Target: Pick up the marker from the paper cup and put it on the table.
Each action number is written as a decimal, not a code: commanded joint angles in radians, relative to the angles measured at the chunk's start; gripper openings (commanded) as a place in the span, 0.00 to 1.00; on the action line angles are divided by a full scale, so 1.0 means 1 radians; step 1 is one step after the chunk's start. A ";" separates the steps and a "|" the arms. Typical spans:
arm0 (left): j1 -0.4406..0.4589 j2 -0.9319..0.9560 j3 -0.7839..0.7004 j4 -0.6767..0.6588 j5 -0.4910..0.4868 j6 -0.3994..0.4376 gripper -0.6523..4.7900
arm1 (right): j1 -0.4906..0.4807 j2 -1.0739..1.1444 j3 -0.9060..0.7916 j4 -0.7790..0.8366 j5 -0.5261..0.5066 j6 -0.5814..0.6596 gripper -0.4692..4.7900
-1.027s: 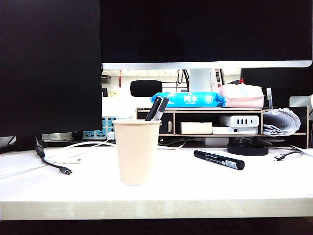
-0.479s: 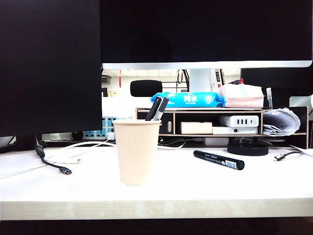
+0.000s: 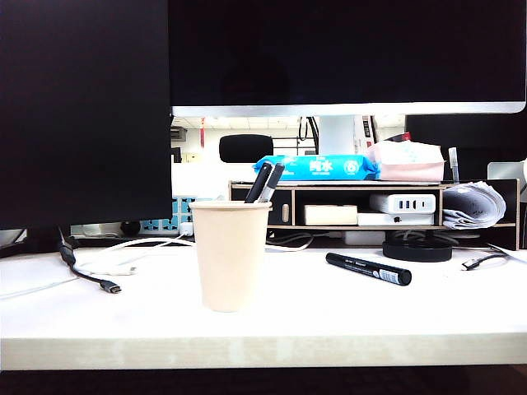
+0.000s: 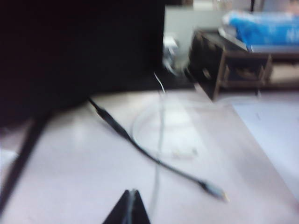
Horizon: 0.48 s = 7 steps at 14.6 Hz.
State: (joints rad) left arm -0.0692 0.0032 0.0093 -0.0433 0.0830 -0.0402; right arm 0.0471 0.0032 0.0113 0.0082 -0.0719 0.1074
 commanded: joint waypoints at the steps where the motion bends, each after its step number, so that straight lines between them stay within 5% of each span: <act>1: 0.006 0.000 0.000 0.047 -0.094 -0.047 0.11 | -0.001 0.000 -0.006 0.011 -0.001 -0.002 0.08; 7: 0.042 0.000 0.000 0.046 -0.079 -0.046 0.11 | -0.001 0.000 -0.006 0.011 -0.001 -0.002 0.08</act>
State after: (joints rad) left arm -0.0307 0.0032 0.0093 -0.0139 -0.0002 -0.0837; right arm 0.0471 0.0032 0.0113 0.0086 -0.0719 0.1074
